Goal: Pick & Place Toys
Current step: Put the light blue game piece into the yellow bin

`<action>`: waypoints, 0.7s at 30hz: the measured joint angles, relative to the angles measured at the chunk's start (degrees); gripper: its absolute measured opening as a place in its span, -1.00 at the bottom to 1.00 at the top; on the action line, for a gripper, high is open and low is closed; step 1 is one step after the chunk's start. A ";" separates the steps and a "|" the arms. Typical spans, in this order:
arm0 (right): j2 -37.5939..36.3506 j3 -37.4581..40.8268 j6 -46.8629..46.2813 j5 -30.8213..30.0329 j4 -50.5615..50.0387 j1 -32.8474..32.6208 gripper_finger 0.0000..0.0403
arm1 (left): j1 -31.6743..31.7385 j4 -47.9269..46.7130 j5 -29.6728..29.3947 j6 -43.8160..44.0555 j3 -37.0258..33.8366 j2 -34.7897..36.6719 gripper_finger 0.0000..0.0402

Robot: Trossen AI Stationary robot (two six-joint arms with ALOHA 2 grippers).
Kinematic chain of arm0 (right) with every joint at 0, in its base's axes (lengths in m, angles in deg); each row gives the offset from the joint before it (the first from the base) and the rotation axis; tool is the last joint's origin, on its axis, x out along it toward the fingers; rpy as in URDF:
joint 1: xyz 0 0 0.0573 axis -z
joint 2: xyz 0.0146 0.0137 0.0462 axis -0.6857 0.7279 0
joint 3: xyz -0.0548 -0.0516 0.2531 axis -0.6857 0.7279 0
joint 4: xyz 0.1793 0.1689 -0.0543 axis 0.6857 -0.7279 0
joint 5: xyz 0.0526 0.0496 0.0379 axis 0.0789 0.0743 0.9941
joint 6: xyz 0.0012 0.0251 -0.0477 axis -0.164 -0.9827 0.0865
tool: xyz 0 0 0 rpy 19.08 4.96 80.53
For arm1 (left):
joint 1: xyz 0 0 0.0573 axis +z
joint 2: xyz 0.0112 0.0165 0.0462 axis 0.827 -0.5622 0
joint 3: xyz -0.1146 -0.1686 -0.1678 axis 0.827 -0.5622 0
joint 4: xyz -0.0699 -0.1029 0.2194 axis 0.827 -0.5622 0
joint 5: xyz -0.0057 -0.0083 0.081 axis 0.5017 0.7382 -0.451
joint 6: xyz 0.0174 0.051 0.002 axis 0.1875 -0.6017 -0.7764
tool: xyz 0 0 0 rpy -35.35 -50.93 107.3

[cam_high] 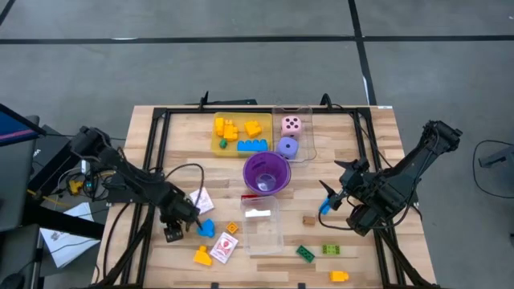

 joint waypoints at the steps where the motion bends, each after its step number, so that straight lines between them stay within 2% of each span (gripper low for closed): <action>1: 0.01 0.38 -0.04 0.00 0.01 -0.01 0.91 | 0.00 1.27 -0.58 0.27 0.01 1.36 -0.06; 7: 0.01 2.89 -0.48 0.14 0.37 0.83 0.91 | 0.00 6.11 -8.06 0.68 0.01 9.74 -0.03; 13: 0.01 2.93 -0.21 -0.07 0.28 1.69 0.91 | 0.02 10.73 -16.64 -0.25 0.01 15.16 -0.05; 17: 0.01 2.93 -0.15 -0.09 0.12 1.69 0.91 | 0.71 16.74 -23.87 -5.74 0.01 16.30 -0.02; 21: 0.01 2.93 -0.14 -0.11 -0.04 1.69 0.91 | 3.34 23.39 -29.64 -14.93 0.01 16.01 -0.06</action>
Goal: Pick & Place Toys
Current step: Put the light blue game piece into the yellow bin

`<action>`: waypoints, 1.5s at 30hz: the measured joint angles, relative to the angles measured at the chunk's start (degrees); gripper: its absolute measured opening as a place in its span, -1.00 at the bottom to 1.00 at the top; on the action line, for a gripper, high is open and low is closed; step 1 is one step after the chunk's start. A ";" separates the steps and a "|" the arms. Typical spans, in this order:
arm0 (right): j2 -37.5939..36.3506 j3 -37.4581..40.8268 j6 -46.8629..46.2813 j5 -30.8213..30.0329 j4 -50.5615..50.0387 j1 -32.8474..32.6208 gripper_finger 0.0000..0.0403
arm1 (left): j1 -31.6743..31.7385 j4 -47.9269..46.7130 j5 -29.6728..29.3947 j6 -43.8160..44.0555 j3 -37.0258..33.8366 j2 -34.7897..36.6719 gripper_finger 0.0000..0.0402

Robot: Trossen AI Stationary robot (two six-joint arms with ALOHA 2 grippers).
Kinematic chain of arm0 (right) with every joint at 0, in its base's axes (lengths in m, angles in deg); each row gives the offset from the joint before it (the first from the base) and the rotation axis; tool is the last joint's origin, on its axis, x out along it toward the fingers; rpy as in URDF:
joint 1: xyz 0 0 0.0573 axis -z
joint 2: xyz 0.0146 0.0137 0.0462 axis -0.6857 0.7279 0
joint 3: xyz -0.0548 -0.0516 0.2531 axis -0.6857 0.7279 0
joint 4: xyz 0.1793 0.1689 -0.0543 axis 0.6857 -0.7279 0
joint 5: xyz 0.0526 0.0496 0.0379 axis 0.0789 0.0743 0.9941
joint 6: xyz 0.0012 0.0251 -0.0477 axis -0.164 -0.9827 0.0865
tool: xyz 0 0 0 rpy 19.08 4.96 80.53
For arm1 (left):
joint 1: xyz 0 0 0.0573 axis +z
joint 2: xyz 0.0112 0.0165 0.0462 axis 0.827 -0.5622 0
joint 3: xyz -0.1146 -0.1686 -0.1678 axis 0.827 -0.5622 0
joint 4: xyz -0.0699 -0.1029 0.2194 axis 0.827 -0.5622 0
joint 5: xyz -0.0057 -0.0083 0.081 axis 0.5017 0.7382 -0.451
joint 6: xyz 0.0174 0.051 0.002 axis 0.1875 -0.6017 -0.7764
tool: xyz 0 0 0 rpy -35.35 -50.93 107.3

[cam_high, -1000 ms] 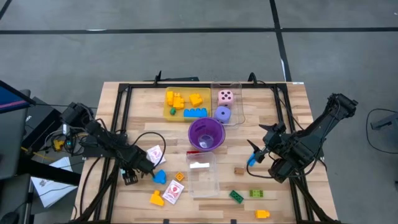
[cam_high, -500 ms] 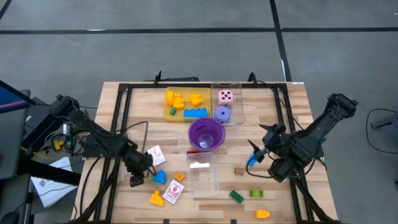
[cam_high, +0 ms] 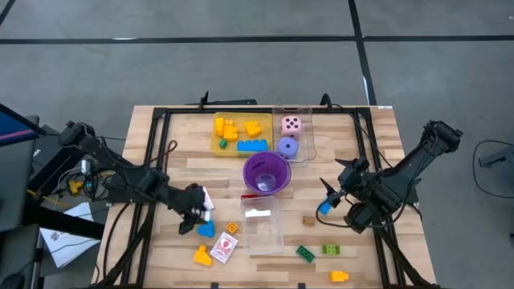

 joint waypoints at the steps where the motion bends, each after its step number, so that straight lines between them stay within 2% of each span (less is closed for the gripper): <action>1: 0.00 0.00 0.08 0.00 -0.01 0.00 0.91 | 0.93 1.69 -1.56 -2.60 0.00 -0.27 -0.06; 9: 0.00 -0.28 1.29 -0.14 -0.34 0.00 0.91 | 10.40 9.95 -18.06 -23.62 0.02 -0.33 -0.02; 15: -0.23 -4.88 6.10 -1.54 -1.99 0.01 0.91 | 22.50 14.67 -19.26 -36.07 0.02 -0.33 -0.05; 20: -1.24 -9.32 11.76 -1.42 -2.30 0.15 0.91 | 32.55 20.22 -16.57 -42.86 0.02 -0.33 -0.01; 24: -1.46 -9.42 11.60 -1.58 -2.30 -0.63 0.91 | 38.68 23.58 -11.50 -45.64 0.02 -0.66 -0.06; 28: -1.44 -7.95 10.14 -1.72 -2.36 -0.90 0.91 | 43.18 27.85 -7.60 -47.49 0.02 -2.82 -0.02; 36: -1.42 -7.56 9.98 -2.13 -2.68 -0.74 0.91 | 49.10 37.74 -3.10 -48.00 0.56 -12.41 -0.05; 45: -1.42 -7.56 9.59 -1.96 -2.82 -0.74 0.91 | 52.88 36.53 -2.37 -52.48 9.85 -27.60 0.00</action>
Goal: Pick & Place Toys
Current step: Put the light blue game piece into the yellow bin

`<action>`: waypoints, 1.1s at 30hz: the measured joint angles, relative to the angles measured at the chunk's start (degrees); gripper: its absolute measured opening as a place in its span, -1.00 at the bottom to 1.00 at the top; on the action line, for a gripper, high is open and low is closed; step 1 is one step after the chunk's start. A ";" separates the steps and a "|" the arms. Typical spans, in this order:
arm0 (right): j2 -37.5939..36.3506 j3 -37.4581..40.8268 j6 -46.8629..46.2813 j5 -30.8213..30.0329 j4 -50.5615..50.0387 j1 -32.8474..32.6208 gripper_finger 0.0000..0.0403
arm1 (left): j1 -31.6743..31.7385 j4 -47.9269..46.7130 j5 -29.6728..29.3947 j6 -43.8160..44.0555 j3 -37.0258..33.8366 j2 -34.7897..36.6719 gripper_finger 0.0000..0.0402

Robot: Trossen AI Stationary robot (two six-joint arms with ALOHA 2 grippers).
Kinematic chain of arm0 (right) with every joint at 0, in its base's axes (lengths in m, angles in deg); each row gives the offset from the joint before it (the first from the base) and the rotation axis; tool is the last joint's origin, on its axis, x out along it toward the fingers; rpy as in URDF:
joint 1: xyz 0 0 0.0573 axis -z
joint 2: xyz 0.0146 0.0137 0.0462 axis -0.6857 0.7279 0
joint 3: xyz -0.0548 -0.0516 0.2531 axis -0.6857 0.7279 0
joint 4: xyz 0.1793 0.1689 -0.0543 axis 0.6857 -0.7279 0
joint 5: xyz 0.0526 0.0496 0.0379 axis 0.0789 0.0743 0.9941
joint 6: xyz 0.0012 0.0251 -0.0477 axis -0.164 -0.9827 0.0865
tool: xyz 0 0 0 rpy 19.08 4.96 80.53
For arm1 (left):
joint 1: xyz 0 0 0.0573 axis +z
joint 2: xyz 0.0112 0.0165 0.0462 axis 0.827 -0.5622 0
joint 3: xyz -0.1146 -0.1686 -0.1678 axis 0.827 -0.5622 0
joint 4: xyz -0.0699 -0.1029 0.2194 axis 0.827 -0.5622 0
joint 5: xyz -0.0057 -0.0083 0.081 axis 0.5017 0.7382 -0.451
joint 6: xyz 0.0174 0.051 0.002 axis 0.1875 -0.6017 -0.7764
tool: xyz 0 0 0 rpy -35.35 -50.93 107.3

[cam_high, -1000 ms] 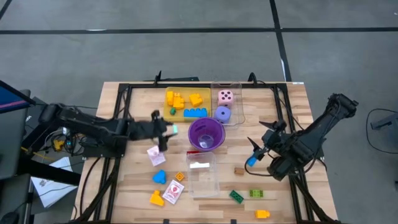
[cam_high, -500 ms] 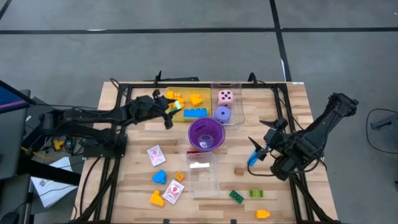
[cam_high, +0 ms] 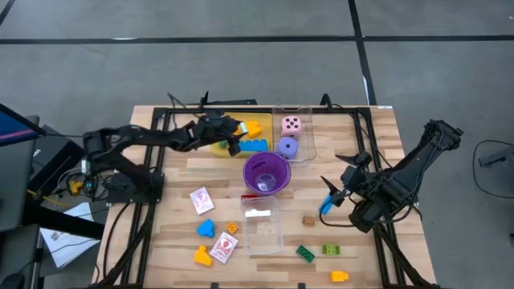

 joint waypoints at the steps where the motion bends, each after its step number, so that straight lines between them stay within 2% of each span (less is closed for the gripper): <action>1: 0.00 0.00 -0.33 0.09 -0.02 0.00 0.91 | 0.52 -0.81 0.16 -0.29 0.94 -1.15 0.00; 5: 0.00 0.02 -0.55 0.32 0.14 0.00 0.91 | 3.73 -2.92 1.10 -0.46 2.52 -4.46 -0.02; 13: 0.00 0.02 -2.58 0.26 0.28 0.19 0.91 | 8.47 -2.22 8.49 -0.44 2.50 -8.03 -0.01; 33: 0.00 0.02 -4.70 0.69 0.48 3.82 0.91 | 8.63 -0.90 11.89 1.39 2.48 -10.08 0.02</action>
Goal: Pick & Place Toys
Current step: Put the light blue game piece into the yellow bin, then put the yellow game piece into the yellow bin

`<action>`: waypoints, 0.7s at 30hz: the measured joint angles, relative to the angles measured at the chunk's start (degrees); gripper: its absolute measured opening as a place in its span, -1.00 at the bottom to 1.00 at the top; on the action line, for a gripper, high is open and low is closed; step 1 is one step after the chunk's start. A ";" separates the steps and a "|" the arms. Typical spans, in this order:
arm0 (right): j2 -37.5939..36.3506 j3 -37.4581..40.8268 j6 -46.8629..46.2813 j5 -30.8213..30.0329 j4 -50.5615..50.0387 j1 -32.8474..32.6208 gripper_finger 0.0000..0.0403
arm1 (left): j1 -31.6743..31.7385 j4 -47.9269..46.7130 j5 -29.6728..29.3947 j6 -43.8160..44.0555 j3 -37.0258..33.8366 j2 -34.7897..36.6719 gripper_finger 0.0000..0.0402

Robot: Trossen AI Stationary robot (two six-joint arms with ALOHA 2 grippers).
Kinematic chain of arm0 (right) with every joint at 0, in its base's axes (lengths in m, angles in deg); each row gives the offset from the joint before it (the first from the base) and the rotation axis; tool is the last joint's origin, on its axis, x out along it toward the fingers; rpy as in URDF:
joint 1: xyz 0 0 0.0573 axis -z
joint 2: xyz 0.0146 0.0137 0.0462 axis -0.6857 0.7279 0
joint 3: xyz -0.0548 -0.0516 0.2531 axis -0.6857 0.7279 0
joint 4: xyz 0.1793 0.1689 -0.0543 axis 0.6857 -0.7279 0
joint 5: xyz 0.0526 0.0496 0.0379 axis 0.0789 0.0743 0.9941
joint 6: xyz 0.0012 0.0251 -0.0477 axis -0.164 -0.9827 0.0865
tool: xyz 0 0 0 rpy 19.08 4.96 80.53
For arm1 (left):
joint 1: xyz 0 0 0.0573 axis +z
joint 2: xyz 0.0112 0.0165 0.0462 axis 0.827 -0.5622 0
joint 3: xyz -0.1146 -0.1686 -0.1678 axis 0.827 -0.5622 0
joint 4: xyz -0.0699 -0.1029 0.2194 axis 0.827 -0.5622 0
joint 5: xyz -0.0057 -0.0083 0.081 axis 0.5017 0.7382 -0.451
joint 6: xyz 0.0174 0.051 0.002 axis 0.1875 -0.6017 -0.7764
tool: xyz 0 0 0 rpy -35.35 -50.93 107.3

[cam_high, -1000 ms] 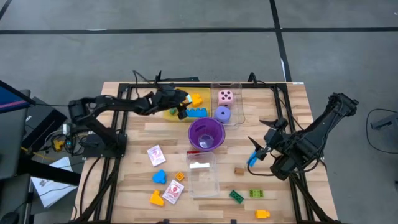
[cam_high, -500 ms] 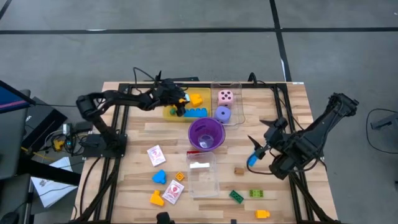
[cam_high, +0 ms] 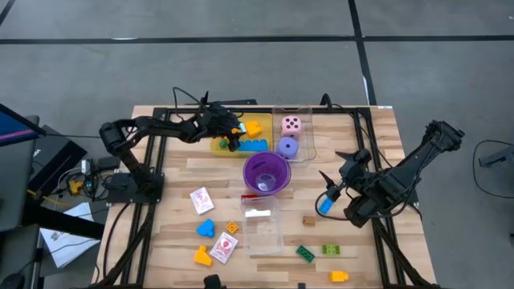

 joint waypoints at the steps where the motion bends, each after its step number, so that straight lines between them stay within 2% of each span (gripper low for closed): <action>1: 0.00 0.00 0.00 0.03 0.01 -0.03 0.91 | 0.00 -0.01 0.00 0.32 0.00 0.00 0.03; 10: 0.00 0.00 0.04 1.47 0.20 -0.04 0.91 | 0.00 0.05 0.00 1.85 0.00 0.00 0.06; 21: 0.00 0.00 0.47 2.55 -0.02 -0.05 0.91 | 0.00 -0.01 0.00 2.29 0.00 0.00 0.35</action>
